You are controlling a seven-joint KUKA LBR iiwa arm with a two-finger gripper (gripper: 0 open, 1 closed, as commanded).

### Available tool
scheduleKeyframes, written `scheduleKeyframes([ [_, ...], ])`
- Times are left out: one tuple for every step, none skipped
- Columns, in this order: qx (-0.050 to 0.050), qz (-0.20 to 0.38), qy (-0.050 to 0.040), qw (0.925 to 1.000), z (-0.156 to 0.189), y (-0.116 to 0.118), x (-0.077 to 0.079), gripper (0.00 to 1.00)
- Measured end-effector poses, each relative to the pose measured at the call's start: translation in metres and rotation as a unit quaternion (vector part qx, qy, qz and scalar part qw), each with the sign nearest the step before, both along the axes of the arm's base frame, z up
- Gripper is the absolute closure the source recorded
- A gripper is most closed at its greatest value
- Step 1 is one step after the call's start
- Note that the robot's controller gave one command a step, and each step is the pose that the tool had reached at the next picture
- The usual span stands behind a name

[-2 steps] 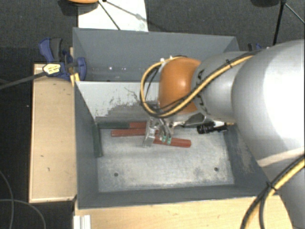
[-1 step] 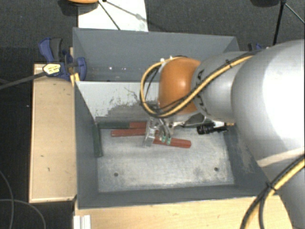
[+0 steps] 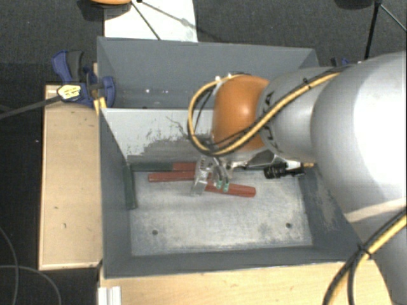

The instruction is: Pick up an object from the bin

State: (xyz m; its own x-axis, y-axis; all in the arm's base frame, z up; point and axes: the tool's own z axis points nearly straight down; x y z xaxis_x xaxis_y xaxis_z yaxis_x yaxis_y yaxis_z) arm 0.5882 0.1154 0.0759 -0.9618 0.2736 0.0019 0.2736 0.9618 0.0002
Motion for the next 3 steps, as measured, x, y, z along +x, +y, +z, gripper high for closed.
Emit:
scheduleKeyframes([
  [0.0, 0.001, 0.0009, 1.0, 0.014, 0.0, 0.0, 1.0],
  [0.0, 0.0, -0.0015, 1.0, 0.027, 0.0, 0.001, 1.0],
  [0.0, 0.0, -0.0023, 1.0, 0.035, 0.0, 0.001, 1.0],
])
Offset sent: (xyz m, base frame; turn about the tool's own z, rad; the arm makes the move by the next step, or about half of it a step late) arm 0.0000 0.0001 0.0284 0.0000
